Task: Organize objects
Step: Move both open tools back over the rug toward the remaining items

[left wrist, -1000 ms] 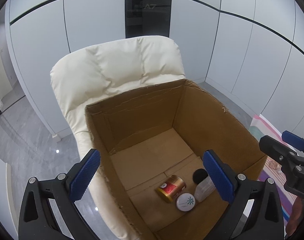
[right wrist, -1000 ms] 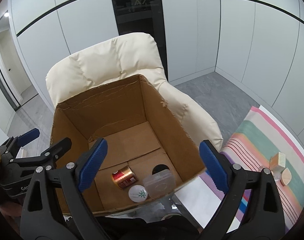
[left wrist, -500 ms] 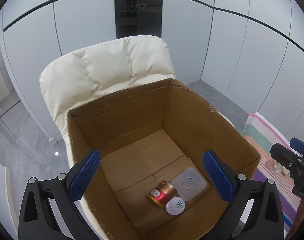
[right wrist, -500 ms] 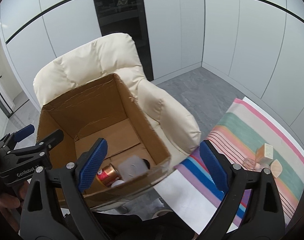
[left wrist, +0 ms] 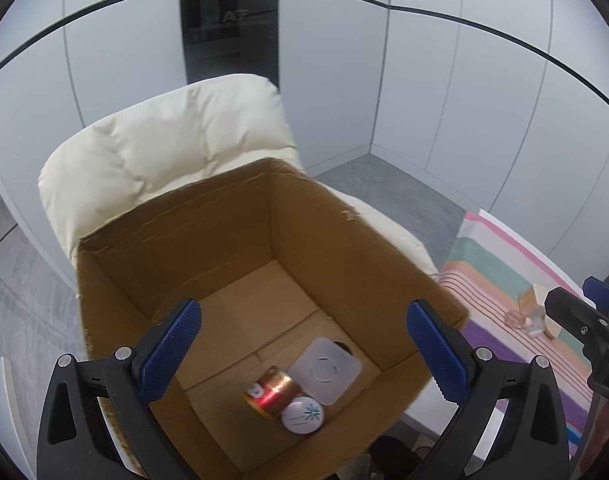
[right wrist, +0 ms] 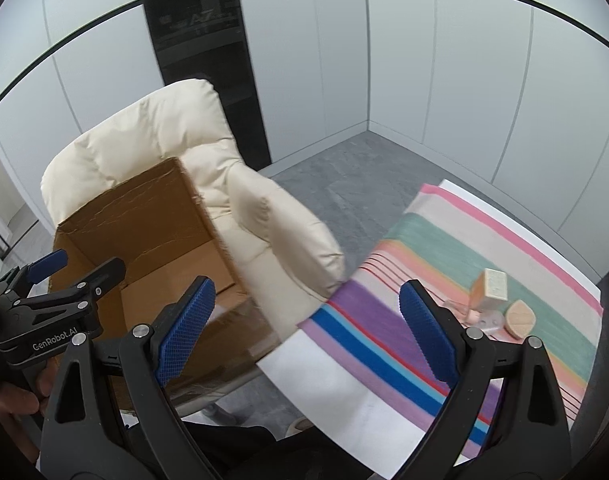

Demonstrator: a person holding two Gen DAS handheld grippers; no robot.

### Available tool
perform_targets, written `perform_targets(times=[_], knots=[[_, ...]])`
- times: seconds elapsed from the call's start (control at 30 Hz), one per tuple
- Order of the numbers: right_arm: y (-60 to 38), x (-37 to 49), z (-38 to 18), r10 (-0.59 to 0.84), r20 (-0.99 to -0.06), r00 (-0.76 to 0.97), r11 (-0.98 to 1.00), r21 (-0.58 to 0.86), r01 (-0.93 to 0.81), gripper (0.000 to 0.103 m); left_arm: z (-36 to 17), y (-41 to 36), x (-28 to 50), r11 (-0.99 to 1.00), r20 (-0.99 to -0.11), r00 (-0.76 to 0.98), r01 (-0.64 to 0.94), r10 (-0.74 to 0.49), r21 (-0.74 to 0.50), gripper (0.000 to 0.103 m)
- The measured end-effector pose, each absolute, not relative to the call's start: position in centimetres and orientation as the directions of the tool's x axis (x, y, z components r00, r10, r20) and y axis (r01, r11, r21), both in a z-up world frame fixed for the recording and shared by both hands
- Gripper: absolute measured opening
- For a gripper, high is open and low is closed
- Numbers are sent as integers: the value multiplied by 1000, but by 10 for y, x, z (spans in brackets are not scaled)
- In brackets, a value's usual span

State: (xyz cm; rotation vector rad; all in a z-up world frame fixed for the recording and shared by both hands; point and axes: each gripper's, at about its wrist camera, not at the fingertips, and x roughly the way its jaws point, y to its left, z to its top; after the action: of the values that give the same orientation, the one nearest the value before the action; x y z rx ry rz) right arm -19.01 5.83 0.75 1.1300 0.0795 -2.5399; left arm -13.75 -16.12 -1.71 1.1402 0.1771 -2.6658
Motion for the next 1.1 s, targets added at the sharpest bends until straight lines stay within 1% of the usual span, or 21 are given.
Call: perform_targets(times=[1.1], knots=[[203,-178,6,-121,-734,-668,-992,67,106,95,-17,-17,-177,-1000,-726,-688,5,9,-17,103]])
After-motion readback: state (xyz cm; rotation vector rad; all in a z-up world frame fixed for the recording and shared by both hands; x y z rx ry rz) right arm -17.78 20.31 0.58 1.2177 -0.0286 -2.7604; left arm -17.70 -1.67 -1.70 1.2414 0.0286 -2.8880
